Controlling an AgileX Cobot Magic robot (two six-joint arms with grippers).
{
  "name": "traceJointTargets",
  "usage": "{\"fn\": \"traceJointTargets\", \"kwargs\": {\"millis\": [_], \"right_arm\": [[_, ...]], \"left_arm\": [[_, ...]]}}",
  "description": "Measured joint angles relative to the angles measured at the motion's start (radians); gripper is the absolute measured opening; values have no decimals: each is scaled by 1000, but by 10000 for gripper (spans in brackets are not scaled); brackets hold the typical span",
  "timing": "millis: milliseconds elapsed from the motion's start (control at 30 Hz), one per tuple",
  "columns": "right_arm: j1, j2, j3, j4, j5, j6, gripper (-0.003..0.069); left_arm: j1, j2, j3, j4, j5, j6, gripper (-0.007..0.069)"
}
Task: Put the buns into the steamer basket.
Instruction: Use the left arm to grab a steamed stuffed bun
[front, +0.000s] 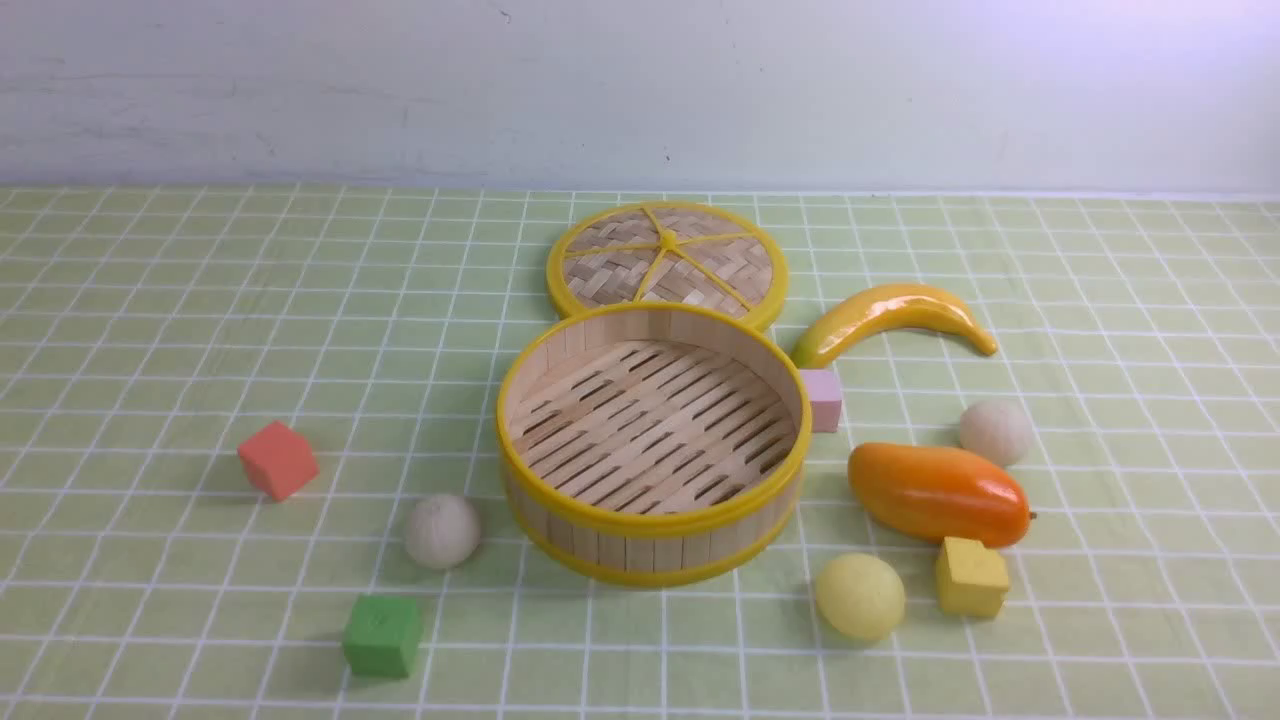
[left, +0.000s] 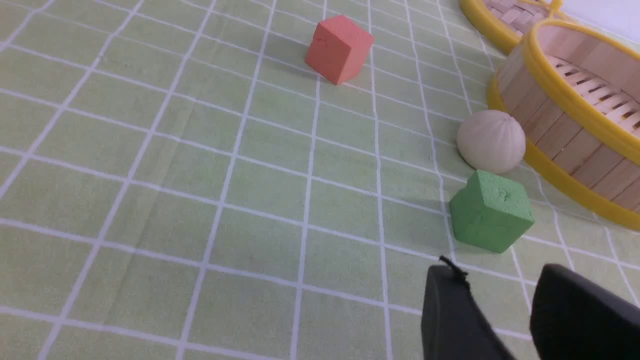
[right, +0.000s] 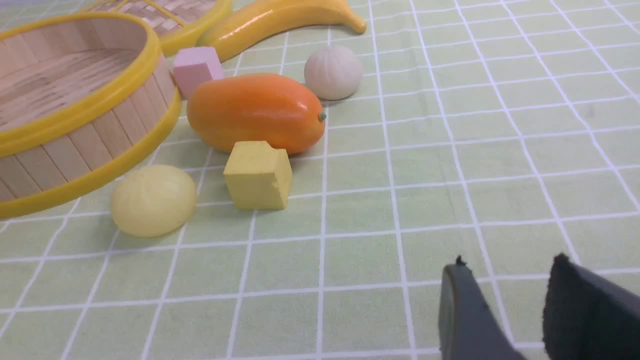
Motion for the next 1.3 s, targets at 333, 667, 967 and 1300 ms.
{"fn": "traceJointTargets", "kwargs": {"millis": [333, 667, 967, 1300], "right_arm": [[0, 0, 0, 0, 0, 0, 241], [0, 0, 0, 0, 0, 0, 241], [0, 0, 0, 0, 0, 0, 241], [0, 0, 0, 0, 0, 0, 241]], "left_arm": [[0, 0, 0, 0, 0, 0, 237], [0, 0, 0, -245, -146, -143, 237], [-12, 0, -113, -461, -217, -218, 136], [-30, 516, -659, -255, 552, 53, -13]]}}
